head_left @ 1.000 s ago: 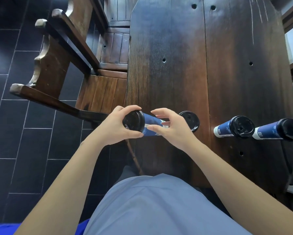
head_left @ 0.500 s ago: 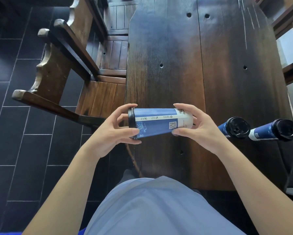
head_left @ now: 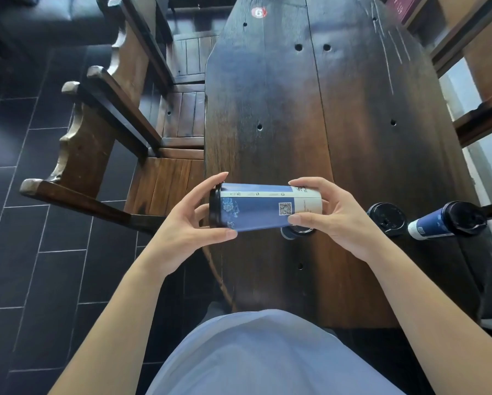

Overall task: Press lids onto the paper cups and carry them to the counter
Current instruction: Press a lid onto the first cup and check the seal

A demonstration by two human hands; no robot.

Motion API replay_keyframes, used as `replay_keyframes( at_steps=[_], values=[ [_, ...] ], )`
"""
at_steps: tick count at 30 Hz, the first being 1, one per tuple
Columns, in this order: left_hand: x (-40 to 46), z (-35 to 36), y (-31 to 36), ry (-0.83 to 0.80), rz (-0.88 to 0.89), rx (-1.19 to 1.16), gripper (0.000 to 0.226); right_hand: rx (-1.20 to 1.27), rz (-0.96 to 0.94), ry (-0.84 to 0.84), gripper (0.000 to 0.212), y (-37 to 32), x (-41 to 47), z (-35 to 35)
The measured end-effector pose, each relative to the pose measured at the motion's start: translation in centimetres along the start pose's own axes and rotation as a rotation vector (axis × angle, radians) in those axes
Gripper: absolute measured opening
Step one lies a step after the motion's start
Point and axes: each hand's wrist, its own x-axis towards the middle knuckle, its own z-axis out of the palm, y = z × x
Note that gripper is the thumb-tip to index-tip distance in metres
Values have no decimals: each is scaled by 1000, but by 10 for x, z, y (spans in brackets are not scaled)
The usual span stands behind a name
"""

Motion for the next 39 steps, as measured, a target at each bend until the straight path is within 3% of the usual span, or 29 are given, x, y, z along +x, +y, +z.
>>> replay_keyframes(
  at_steps=[8, 12, 16, 39],
  values=[
    [4, 1, 10, 44, -7, -89, 82, -20, -130, -49, 72, -9, 1, -8],
    [5, -2, 12, 18, -15, -117, 87, -8, -175, -75, 63, -14, 2, -10],
    [5, -5, 14, 2, 25, -98, 97, -9, -167, -61, 61, -20, 4, -12],
    [3, -2, 26, 46, 75, -89, 92, -44, -155, -24, 55, -30, 0, -16]
  ],
)
